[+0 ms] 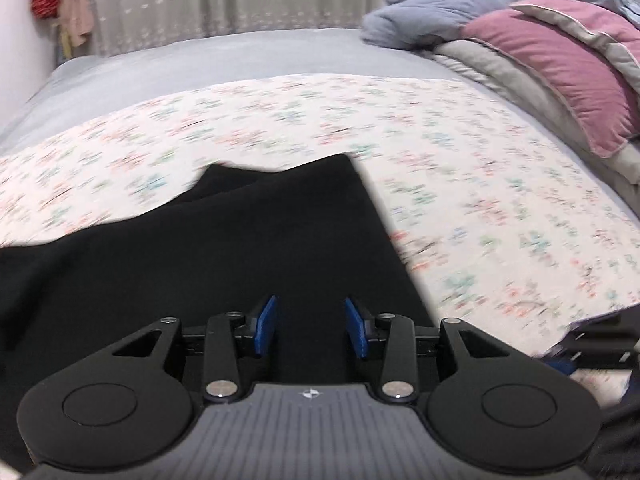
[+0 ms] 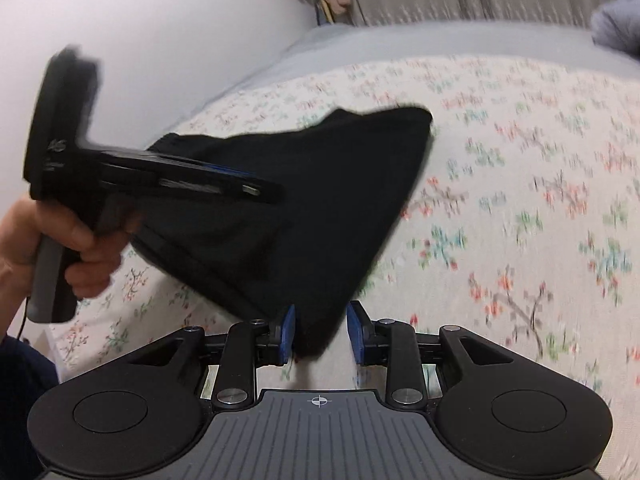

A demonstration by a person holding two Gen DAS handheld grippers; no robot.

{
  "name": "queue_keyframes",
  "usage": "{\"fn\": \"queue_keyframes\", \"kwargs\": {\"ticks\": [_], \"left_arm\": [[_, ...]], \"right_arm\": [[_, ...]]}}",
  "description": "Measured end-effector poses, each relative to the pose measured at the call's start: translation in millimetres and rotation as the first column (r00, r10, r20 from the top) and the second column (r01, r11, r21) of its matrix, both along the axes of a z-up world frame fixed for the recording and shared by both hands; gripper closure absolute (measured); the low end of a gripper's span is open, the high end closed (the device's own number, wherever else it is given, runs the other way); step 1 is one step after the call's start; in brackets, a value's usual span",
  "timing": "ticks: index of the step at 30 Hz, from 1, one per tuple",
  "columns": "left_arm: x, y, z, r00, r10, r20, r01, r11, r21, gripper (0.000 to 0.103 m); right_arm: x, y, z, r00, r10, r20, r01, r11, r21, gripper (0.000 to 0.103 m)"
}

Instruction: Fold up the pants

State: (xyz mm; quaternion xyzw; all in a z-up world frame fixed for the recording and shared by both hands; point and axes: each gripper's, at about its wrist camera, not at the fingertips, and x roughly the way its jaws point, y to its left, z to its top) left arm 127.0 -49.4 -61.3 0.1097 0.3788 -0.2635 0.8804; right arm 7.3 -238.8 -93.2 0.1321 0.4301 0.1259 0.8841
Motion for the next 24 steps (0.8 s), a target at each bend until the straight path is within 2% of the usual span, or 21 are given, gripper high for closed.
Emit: {"fn": "queue_keyframes", "kwargs": {"ticks": [2,4,8,10,14,20,24], "left_arm": [[4,-19,1,1.000,-0.022,-0.009,0.022,0.999,-0.034,0.054],[8,-35,-1,0.999,-0.044,-0.025,0.042,0.998,-0.049,0.054],[17,-73,-14,0.992,-0.113,-0.052,0.113,0.993,-0.015,0.054],[28,-89,-23,0.990,-0.110,-0.084,0.112,0.994,0.017,0.053],[55,-111,-31,0.987,-0.097,-0.129,0.096,0.995,-0.011,0.052],[87,-139,-30,0.990,-0.082,-0.114,0.083,0.997,0.003,0.050],[95,-144,-30,0.992,-0.073,-0.103,0.074,0.997,0.006,0.050]], "right_arm": [[2,4,-1,0.999,0.024,0.030,-0.024,1.000,-0.007,0.074],[5,9,-8,0.999,0.041,0.020,-0.040,0.999,-0.023,0.073],[8,13,-17,0.998,0.048,0.030,-0.047,0.998,-0.040,0.073],[10,12,-20,0.999,0.039,0.016,-0.039,0.999,-0.038,0.072],[10,14,-21,0.999,0.040,0.012,-0.039,0.998,-0.043,0.072],[9,15,-21,1.000,0.029,0.008,-0.029,0.999,-0.042,0.072],[9,18,-21,0.999,0.032,0.009,-0.031,0.998,-0.050,0.072]]}}
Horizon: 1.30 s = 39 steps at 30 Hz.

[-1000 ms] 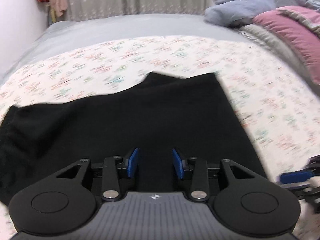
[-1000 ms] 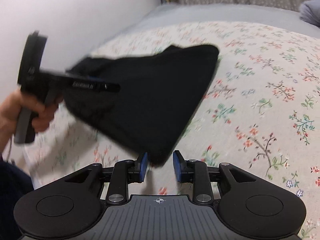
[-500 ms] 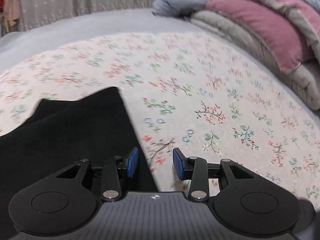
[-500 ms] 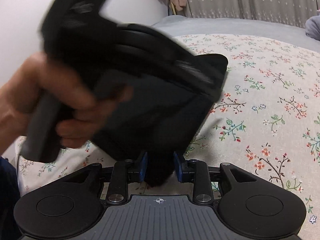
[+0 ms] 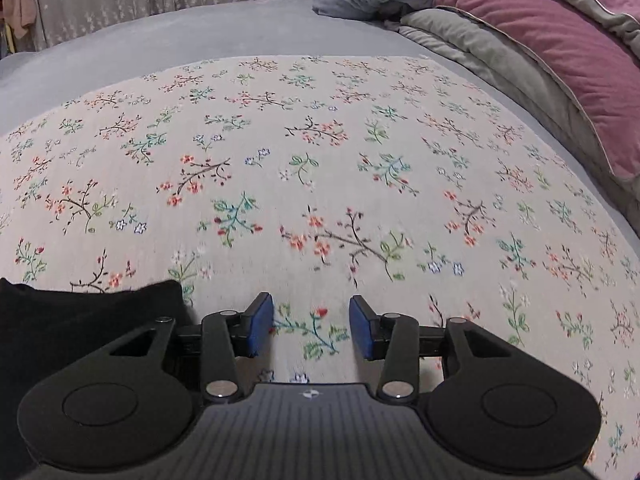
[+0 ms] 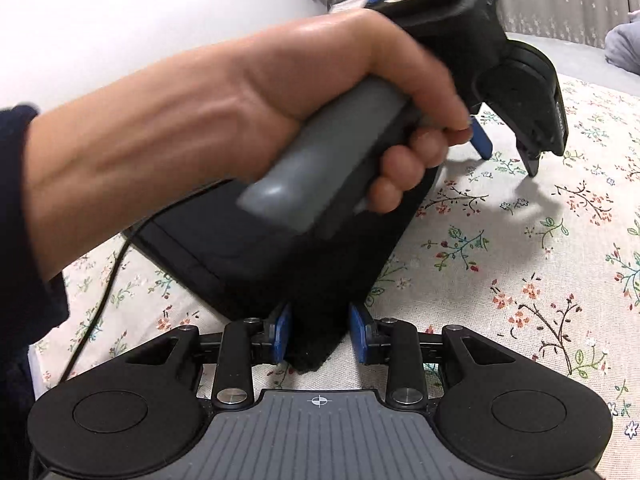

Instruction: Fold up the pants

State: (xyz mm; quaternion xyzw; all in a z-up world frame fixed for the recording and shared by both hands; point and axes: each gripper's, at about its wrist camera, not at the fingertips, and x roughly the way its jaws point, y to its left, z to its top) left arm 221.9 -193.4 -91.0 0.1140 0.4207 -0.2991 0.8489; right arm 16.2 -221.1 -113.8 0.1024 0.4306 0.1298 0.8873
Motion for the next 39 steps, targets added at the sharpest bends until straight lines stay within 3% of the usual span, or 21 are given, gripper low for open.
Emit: {"fn": "queue_keyframes", "kwargs": {"ticks": [5,9,11,15,20,22,26,33,39], "left_arm": [[-9,27,19,0.998,0.060,0.035,-0.059,0.998,-0.025,0.050],[-33,76,36,0.991,0.129,0.025,-0.125,0.986,-0.108,0.050],[-50,93,42,0.990,0.126,0.068,-0.117,0.986,-0.121,0.049],[-58,104,39,0.992,0.110,0.062,-0.100,0.984,-0.148,0.049],[-28,82,16,0.987,0.157,0.017,-0.153,0.979,-0.137,0.049],[-18,65,4,0.986,0.163,0.031,-0.160,0.983,-0.095,0.049],[-14,46,-1,0.986,0.149,0.069,-0.146,0.988,-0.049,0.034],[-37,58,16,0.978,0.153,0.145,-0.156,0.988,0.014,0.036],[-78,95,44,0.950,0.252,0.186,-0.260,0.965,0.021,0.036]], "right_arm": [[-4,1,1,1.000,0.002,0.007,-0.002,1.000,-0.005,0.072],[-3,1,1,1.000,0.005,0.004,-0.005,1.000,-0.006,0.071],[-4,0,5,1.000,-0.001,0.000,0.001,1.000,-0.008,0.070],[-6,7,9,1.000,-0.007,0.012,0.008,0.999,-0.041,0.070],[-7,15,7,0.999,-0.026,0.022,0.027,0.998,-0.055,0.070],[-7,15,6,0.999,-0.031,0.016,0.032,0.998,-0.047,0.070],[-7,12,7,0.999,-0.031,0.014,0.031,0.999,-0.036,0.070],[-4,3,10,1.000,-0.022,0.000,0.022,1.000,-0.001,0.070],[-9,-21,13,0.994,-0.099,-0.049,0.106,0.982,0.155,0.067]]}}
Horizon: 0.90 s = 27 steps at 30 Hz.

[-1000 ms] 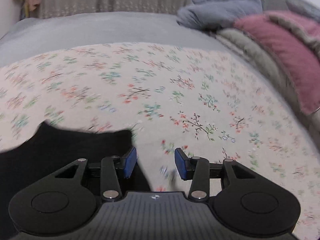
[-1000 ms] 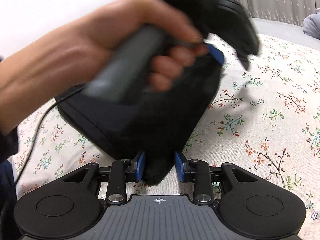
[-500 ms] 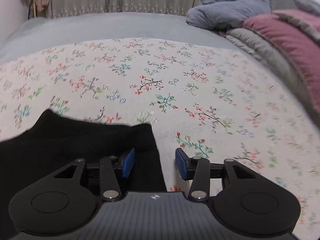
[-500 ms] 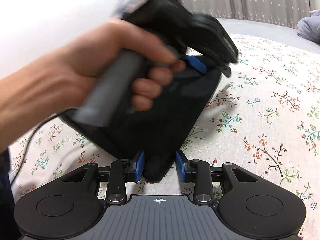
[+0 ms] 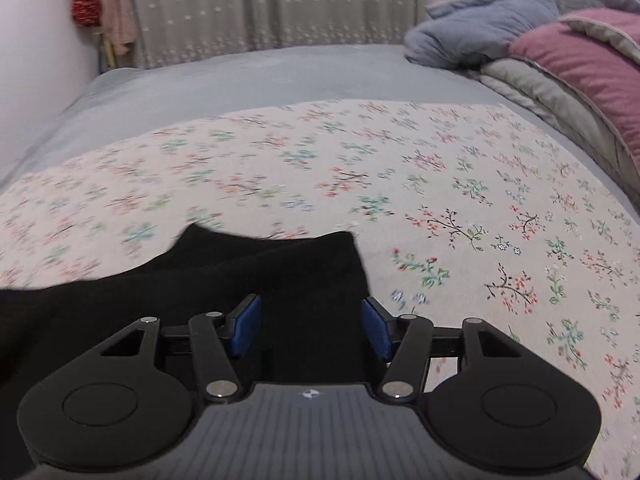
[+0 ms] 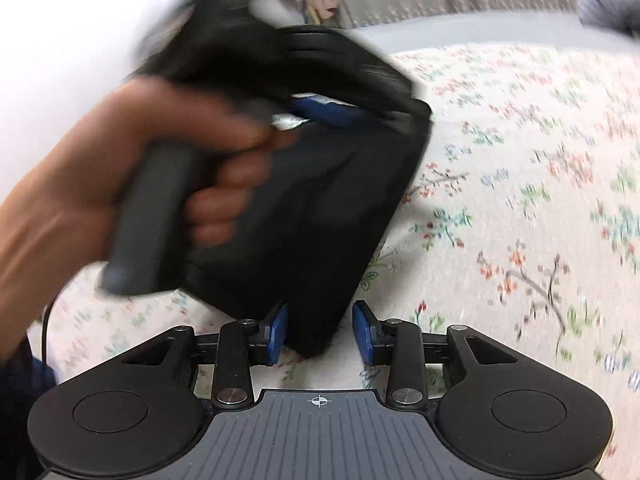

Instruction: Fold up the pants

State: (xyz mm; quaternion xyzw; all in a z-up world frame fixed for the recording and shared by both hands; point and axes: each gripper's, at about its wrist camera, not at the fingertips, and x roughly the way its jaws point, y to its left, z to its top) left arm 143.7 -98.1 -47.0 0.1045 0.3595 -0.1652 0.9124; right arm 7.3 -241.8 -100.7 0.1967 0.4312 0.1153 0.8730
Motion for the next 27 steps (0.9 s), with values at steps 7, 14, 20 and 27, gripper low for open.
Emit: {"fn": "queue_keyframes", "kwargs": {"ticks": [7,14,20,27], "left_arm": [[-34,39,6,0.999,0.041,-0.009,-0.041,0.999,-0.016,0.036],[-24,73,-24,0.986,0.109,-0.127,-0.122,0.988,-0.100,0.036],[-31,94,-34,0.980,0.100,-0.173,-0.127,0.980,-0.154,0.036],[-32,126,-33,0.963,0.128,-0.237,-0.182,0.959,-0.219,0.037]], "right_arm": [[-9,-30,-12,0.990,-0.109,-0.089,0.127,0.965,0.231,0.067],[-12,-45,-34,0.969,-0.198,-0.149,0.242,0.887,0.394,0.067],[-6,-47,-42,0.961,-0.212,-0.176,0.270,0.850,0.452,0.067],[4,-37,-47,0.959,-0.234,-0.159,0.281,0.840,0.463,0.067]]}}
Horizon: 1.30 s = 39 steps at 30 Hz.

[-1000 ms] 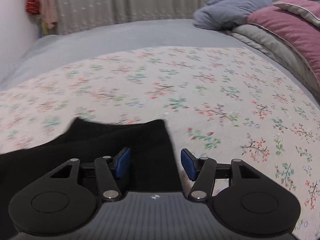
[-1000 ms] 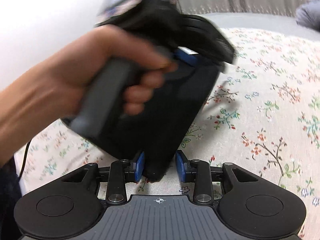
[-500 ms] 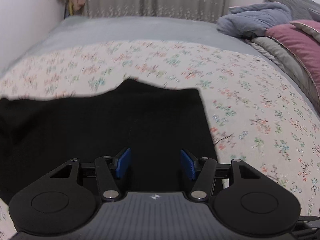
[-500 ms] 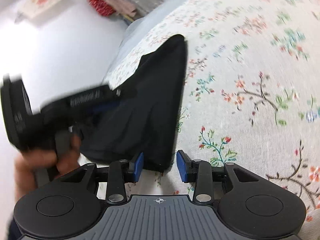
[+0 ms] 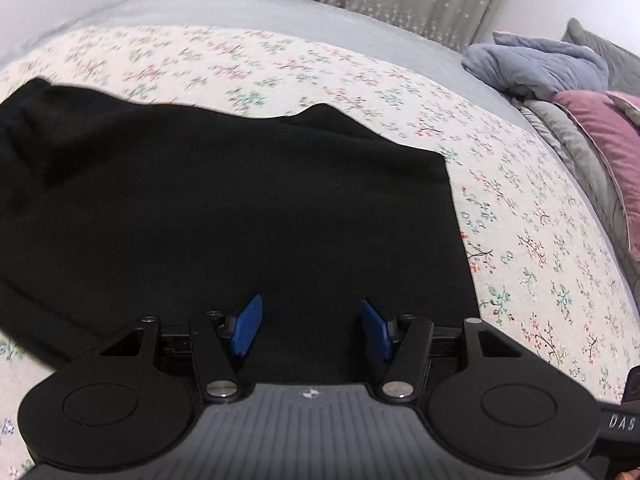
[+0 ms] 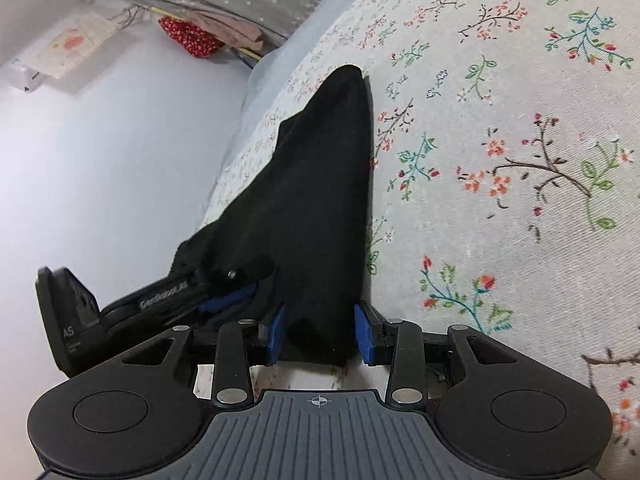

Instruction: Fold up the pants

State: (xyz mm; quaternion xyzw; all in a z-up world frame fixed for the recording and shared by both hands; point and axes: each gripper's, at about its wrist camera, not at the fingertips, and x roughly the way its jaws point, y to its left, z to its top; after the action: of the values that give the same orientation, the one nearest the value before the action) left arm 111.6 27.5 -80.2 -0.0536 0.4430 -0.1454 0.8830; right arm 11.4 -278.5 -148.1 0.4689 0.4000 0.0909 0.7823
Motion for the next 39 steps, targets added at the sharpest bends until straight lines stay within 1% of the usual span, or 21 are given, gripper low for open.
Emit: {"fn": "queue_keyframes", "kwargs": {"ticks": [2,3,5,6,7,8,10,13,16,19,21,25,26,28,29,31,33,35,37,38,39], "left_arm": [[0,6,0,1.000,0.010,-0.007,-0.010,1.000,-0.002,0.039],[0,8,0,1.000,0.009,-0.009,-0.009,1.000,-0.008,0.039],[1,9,-1,1.000,0.008,-0.012,-0.008,1.000,-0.017,0.039],[0,9,-1,1.000,0.005,-0.012,-0.005,1.000,-0.017,0.039],[1,9,-1,1.000,0.002,-0.012,-0.002,1.000,-0.015,0.039],[1,9,-1,1.000,0.000,-0.011,-0.001,1.000,-0.011,0.039],[0,9,-1,1.000,-0.003,-0.009,0.003,1.000,-0.002,0.039],[1,7,-2,1.000,-0.002,-0.006,0.002,1.000,0.004,0.039],[0,5,-3,1.000,-0.005,0.002,0.005,1.000,0.017,0.039],[0,4,-3,1.000,-0.010,0.009,0.010,0.999,0.032,0.039],[0,2,-3,1.000,-0.010,0.011,0.009,0.999,0.040,0.039],[2,-2,-4,1.000,-0.005,0.020,0.004,0.998,0.057,0.038],[3,-3,-4,1.000,-0.001,0.018,0.000,0.998,0.056,0.038],[7,-2,-3,1.000,0.013,0.011,-0.013,0.999,0.044,0.038],[9,-2,-2,1.000,0.021,0.006,-0.021,0.999,0.035,0.038],[11,-4,2,1.000,0.024,0.010,-0.024,0.999,0.031,0.038],[12,-10,9,0.999,0.016,0.040,-0.017,0.999,0.032,0.038],[11,-21,19,0.997,-0.014,0.073,0.013,1.000,0.016,0.038],[12,-43,28,0.993,-0.079,0.091,0.077,0.997,0.023,0.038],[12,-58,30,0.988,-0.123,0.094,0.119,0.992,0.052,0.038],[11,-77,30,0.979,-0.177,0.097,0.167,0.981,0.103,0.038]], "right_arm": [[0,0,-4,1.000,-0.024,0.007,0.024,0.999,0.037,0.067],[0,-1,-7,0.999,-0.041,0.010,0.040,0.997,0.071,0.065],[-2,-3,-10,0.997,-0.067,0.033,0.061,0.986,0.156,0.054],[-3,-4,-12,0.996,-0.073,0.052,0.061,0.978,0.198,0.051],[-3,-5,-12,0.995,-0.075,0.062,0.060,0.973,0.221,0.049],[-3,-5,-13,0.995,-0.075,0.064,0.058,0.973,0.224,0.050],[1,-1,-13,0.997,-0.058,0.051,0.048,0.982,0.184,0.053],[6,9,-8,0.998,-0.048,0.037,0.044,0.993,0.109,0.053],[10,11,-5,0.998,-0.064,-0.020,0.065,0.996,0.054,0.065],[11,4,-10,0.993,-0.096,-0.061,0.101,0.992,0.081,0.074],[9,6,-13,0.993,-0.104,-0.054,0.107,0.992,0.060,0.077],[9,24,-11,0.995,-0.098,0.004,0.098,0.995,-0.013,0.077],[10,26,-11,0.995,-0.098,0.005,0.098,0.995,-0.010,0.079],[12,22,-14,0.992,-0.127,-0.025,0.128,0.991,0.048,0.086],[9,20,-14,0.989,-0.144,-0.024,0.145,0.987,0.073,0.088],[5,20,-11,0.988,-0.156,-0.010,0.156,0.987,0.038,0.088],[3,25,-9,0.987,-0.162,0.001,0.162,0.987,0.008,0.088],[4,27,-10,0.987,-0.163,0.003,0.163,0.987,-0.002,0.088],[3,26,-11,0.986,-0.167,0.003,0.167,0.986,0.010,0.088],[2,26,-10,0.986,-0.167,0.007,0.167,0.986,0.011,0.088],[1,27,-8,0.986,-0.163,0.015,0.163,0.987,0.002,0.088]]}}
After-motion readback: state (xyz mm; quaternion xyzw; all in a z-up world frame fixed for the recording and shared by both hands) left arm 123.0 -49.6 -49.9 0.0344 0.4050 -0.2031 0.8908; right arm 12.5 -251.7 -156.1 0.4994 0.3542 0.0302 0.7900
